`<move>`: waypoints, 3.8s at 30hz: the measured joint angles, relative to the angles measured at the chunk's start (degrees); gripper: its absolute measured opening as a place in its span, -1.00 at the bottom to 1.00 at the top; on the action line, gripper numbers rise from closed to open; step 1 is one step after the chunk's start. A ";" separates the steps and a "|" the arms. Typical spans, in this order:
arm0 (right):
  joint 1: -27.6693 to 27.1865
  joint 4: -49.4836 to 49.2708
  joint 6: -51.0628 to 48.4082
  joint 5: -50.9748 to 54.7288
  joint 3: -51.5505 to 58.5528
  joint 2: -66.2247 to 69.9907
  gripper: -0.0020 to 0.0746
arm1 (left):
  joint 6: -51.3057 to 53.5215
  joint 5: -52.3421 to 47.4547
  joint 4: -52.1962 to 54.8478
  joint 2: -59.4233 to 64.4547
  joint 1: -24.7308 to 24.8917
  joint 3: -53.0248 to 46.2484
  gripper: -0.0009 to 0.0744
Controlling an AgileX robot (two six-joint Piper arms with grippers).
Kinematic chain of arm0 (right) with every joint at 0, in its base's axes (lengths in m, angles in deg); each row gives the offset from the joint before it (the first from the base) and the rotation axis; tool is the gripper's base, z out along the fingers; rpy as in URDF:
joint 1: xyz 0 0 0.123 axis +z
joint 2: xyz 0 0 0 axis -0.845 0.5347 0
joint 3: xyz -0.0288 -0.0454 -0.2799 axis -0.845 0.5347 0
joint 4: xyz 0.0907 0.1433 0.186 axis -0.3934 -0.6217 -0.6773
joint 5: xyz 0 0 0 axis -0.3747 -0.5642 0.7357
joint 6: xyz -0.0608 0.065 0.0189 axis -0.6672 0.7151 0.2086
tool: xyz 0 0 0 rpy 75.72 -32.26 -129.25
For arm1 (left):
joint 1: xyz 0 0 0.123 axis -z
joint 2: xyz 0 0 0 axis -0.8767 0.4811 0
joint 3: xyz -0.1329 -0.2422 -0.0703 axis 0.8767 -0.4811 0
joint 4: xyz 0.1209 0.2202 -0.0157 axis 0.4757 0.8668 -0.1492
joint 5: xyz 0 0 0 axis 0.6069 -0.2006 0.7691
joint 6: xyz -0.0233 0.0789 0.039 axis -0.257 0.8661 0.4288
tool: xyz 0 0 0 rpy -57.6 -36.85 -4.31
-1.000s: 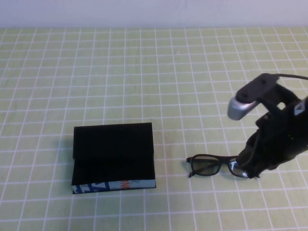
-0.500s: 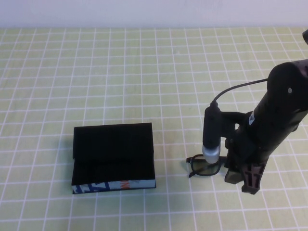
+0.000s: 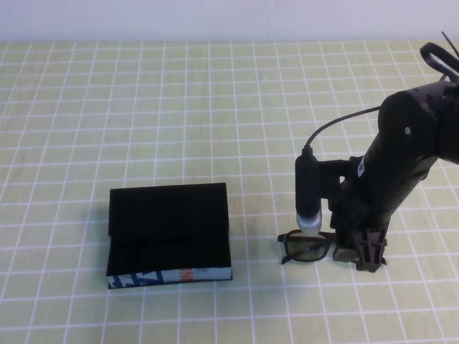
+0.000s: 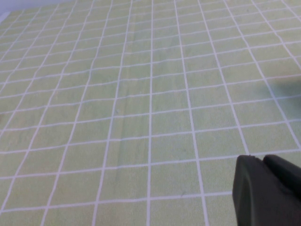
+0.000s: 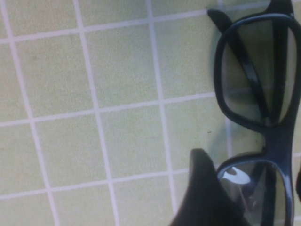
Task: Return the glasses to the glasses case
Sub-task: Pick up the glasses from the table
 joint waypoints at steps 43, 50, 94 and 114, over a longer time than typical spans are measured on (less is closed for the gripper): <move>0.00 3.09 -0.17 2.11 -5.67 5.89 0.00 | 0.00 0.00 0.00 0.00 0.00 0.00 -0.98; 0.00 4.12 -0.17 1.24 -5.82 5.99 0.27 | 0.00 0.00 0.00 0.00 0.00 0.00 -0.98; 0.00 5.70 -0.17 -1.67 -5.82 10.72 0.02 | 0.00 0.00 0.00 0.00 0.00 0.00 -0.98; 0.00 4.55 -0.17 0.17 -5.82 10.75 -0.35 | 0.00 0.00 0.00 0.00 0.00 0.00 -0.98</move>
